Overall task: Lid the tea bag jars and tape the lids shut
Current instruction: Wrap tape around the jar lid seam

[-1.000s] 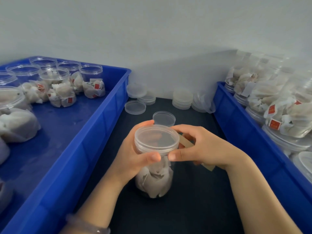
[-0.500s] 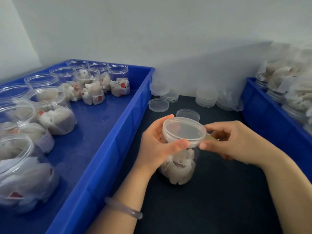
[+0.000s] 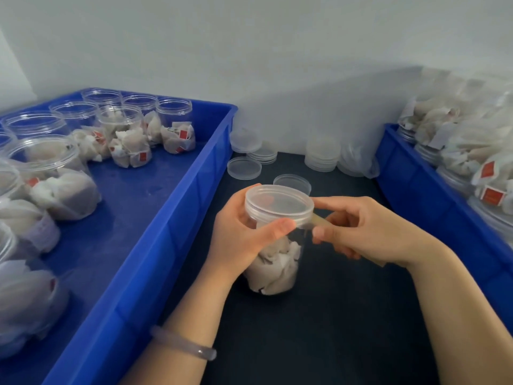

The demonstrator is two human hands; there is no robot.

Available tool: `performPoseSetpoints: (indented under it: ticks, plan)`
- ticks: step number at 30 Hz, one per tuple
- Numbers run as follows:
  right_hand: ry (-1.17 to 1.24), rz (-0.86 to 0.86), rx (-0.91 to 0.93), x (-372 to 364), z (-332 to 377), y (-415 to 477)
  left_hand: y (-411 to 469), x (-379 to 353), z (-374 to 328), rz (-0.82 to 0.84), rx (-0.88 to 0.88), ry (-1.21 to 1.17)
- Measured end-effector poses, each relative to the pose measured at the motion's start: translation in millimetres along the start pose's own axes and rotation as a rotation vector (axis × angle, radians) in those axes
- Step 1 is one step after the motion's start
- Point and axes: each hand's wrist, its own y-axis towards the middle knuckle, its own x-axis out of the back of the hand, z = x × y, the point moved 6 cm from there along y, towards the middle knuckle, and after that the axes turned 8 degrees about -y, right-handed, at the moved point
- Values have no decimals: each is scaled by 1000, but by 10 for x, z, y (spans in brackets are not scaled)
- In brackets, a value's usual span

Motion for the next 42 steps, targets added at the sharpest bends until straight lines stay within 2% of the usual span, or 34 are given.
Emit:
performPoseSetpoints:
  ticks: [5,10,16,20,24,28,32,35,38,40,42]
  plan:
    - [26,-60,-47,96,-29,-28,-23,-95,15,117,21,-62]
    - [148,16,-20,-64,-40,20,-20,-128,41,251,81,-67]
    - [205,-11,-51,-96,-44,55,-14,-91,67,232,74,-48]
    - [143,46,-46,-36,-75,8,-26,-69,49,142,-15,-61]
    - [90,7,-86,26,-115,-6,0,-16,70,48,-45,-66]
    - [65,-57,-53,23,-113,49,13,8,79,93,-1,-85]
    - [104,-35,-15,-30,-116,80,28,-9,79,207,62,-77]
    - [127,-88,-4,-51,-107,120,44,-20,88,274,123,-88]
    - [101,-154,6,-66,-104,152,49,-58,61,274,134,32]
    - [17,-167,24,-74,-88,173,48,-33,-2,135,74,224]
    - [-28,-105,45,-83,-77,158,37,-12,-78,63,-29,335]
